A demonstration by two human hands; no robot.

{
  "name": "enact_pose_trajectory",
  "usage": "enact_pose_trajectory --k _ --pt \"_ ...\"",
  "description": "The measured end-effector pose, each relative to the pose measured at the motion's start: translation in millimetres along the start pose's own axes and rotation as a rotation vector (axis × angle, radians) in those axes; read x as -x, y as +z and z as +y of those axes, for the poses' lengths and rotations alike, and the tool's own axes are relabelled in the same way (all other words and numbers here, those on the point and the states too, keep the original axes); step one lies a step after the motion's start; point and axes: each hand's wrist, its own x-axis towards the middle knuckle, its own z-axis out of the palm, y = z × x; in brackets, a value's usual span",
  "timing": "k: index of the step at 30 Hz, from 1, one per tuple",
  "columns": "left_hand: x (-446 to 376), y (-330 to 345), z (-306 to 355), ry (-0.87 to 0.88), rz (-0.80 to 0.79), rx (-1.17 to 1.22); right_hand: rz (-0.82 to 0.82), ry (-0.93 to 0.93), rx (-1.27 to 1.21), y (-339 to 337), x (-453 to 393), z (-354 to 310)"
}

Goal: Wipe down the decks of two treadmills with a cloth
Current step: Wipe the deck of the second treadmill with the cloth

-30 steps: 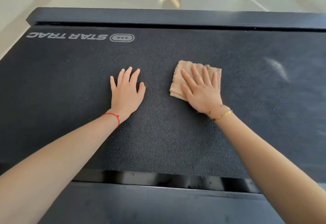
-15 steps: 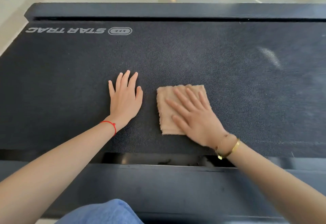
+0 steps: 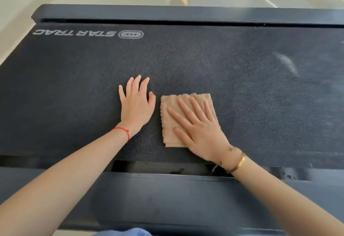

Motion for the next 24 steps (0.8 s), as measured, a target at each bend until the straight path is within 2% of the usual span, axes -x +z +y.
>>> enact_pose_trajectory --k 2,4,9,11,20,22,24 --pt "0.6 0.6 -1.0 0.011 -0.002 -0.013 0.0 -0.006 -0.023 0.5 11.0 5.0" --pt "0.3 1.0 -1.4 0.017 -0.015 -0.025 0.015 0.068 -0.013 -1.5 9.6 23.3" --pt "-0.5 2.1 -1.5 0.014 -0.041 -0.04 0.023 0.464 -0.024 -12.4 -41.5 79.3" --pt "-1.4 2.5 0.0 0.016 -0.045 -0.035 0.008 0.518 -0.031 -14.1 -53.9 80.6" --pt "-12.9 6.5 31.5 0.166 -0.066 0.03 -0.03 0.15 -0.041 -4.6 36.1 3.4" --pt "-15.5 7.3 44.0 0.201 -0.084 0.049 -0.041 0.137 -0.037 -3.9 58.5 6.8" --pt "-17.3 7.2 53.9 0.222 -0.107 0.067 -0.04 0.202 -0.027 -7.2 69.7 24.4"
